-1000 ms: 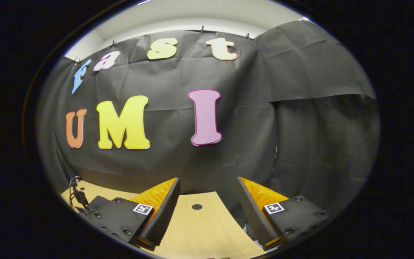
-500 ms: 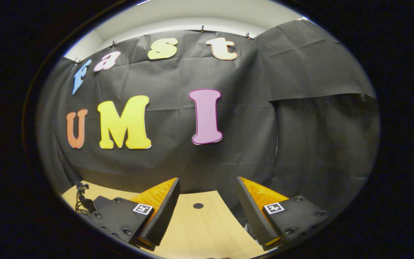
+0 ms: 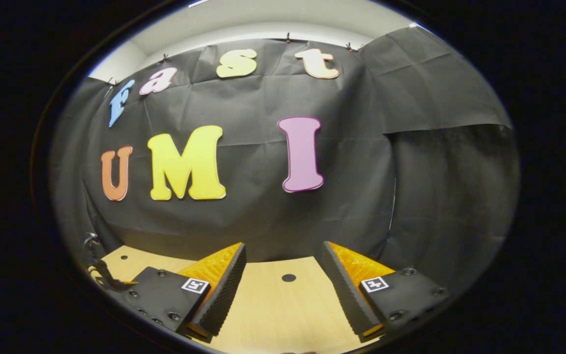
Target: Grasp the waist and the cuffs of the jeans and fold them to make the two legs overlap; first hold the waist and fold one-third of the jeans toward the cuffs, then hold the cuffs and fold the remaining one-third in the same direction to finish folding.
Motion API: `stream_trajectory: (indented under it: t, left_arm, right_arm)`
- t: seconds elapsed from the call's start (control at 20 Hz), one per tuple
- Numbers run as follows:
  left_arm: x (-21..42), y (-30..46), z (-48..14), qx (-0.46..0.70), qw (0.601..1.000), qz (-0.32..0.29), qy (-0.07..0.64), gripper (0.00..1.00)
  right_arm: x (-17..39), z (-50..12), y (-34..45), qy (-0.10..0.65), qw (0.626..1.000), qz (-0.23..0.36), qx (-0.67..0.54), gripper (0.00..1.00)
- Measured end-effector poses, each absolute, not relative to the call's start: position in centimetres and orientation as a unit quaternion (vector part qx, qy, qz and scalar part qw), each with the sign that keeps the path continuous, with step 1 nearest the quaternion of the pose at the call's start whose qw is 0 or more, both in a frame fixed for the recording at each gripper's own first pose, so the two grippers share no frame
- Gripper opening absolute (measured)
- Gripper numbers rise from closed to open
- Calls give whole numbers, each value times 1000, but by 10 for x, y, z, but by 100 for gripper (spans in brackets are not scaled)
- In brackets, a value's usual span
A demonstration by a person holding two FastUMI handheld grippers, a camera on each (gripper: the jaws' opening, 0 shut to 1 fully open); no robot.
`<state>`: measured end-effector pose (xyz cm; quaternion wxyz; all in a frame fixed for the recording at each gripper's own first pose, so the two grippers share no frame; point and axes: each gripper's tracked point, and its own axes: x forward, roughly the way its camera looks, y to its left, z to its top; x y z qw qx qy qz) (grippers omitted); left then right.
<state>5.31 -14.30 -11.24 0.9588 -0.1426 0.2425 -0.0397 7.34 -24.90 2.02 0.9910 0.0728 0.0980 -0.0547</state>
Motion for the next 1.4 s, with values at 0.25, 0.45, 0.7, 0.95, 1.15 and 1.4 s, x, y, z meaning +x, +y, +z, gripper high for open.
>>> stream_trajectory:
  t: [0.25,0.45,0.7,0.95,1.15,1.4]
  left_arm:
    - [47,-74,-65,-124,975,-5,186,99]
    - [49,-16,-20,-116,983,14,138,99]
    - [36,33,26,-92,991,26,90,98]
    - [12,44,43,-96,992,23,77,98]
    - [-5,34,35,-88,992,8,84,98]
    - [-8,33,34,-89,992,-3,86,99]
  right_arm:
    - [85,20,-189,96,992,-19,82,94]
    - [93,36,-125,71,994,18,87,94]
    - [100,32,-44,61,995,42,72,94]
    - [89,26,12,55,994,68,71,94]
    - [83,28,14,51,994,70,62,94]
    - [78,20,10,52,996,57,52,94]
